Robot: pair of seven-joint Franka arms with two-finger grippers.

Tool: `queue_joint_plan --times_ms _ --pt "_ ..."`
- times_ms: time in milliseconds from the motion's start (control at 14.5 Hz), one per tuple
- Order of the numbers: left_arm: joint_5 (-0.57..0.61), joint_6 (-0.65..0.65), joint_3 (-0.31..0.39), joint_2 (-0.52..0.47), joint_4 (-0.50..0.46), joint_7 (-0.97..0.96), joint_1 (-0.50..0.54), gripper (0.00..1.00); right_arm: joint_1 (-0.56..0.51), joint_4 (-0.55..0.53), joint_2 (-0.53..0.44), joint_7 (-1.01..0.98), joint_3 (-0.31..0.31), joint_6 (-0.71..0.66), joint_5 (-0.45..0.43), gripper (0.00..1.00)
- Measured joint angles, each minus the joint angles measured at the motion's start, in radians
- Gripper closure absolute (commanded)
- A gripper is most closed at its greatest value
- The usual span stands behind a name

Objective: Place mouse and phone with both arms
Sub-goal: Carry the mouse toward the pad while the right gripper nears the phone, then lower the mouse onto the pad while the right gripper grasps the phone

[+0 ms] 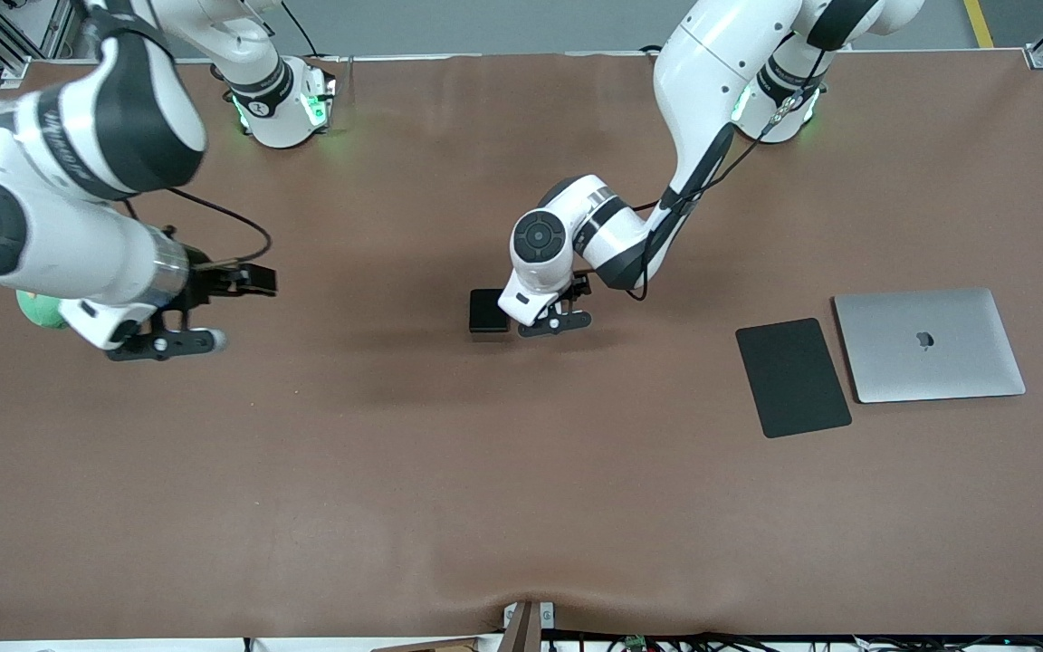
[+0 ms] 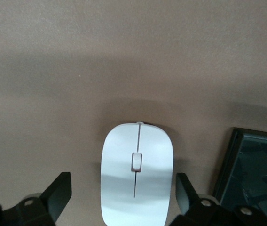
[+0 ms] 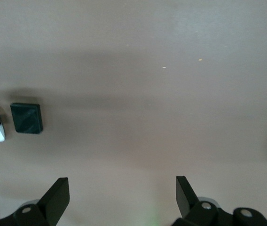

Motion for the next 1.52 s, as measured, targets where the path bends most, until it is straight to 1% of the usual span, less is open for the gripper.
queue_joint_plan --times_ms 69,138,207,345,414,483,828,1034,1241,1379,1517 --pt "0.0 0.002 0.0 0.002 0.0 -0.001 -0.003 0.08 0.018 -0.009 0.007 0.028 0.0 0.021 0.001 0.0" --pt "0.0 0.01 0.0 0.004 -0.001 -0.003 -0.008 0.11 0.035 -0.022 0.009 0.048 0.0 0.042 0.001 0.0" --pt "0.0 0.018 0.0 0.007 -0.001 -0.006 -0.012 0.2 0.051 -0.035 0.01 0.065 0.001 0.062 0.002 0.0" --pt "0.0 0.023 0.0 0.013 -0.001 -0.015 -0.015 0.44 0.076 -0.056 0.011 0.101 0.001 0.098 0.002 0.0" --pt "0.0 0.024 0.0 0.014 -0.001 -0.016 -0.015 0.53 0.088 -0.068 0.013 0.121 0.001 0.118 0.003 0.0" --pt "0.0 0.025 0.0 0.015 -0.001 -0.016 -0.015 0.54 0.1 -0.077 0.018 0.138 0.001 0.139 0.004 0.0" --pt "0.0 0.018 0.003 0.008 0.006 -0.016 -0.006 0.51 0.143 -0.101 0.07 0.169 0.001 0.218 0.008 0.0" --pt "0.003 -0.048 0.013 -0.044 0.017 0.009 0.027 0.51 0.188 -0.144 0.094 0.235 0.001 0.313 0.01 0.0" --pt "0.005 -0.148 0.017 -0.13 0.021 0.114 0.128 0.5 0.244 -0.191 0.122 0.267 0.002 0.405 0.01 0.0" --pt "0.006 -0.195 0.02 -0.178 0.013 0.236 0.226 0.5 0.27 -0.199 0.148 0.273 0.002 0.446 0.024 0.0" --pt "0.006 -0.21 0.021 -0.217 -0.019 0.364 0.333 0.5 0.291 -0.201 0.176 0.274 0.002 0.481 0.054 0.0"
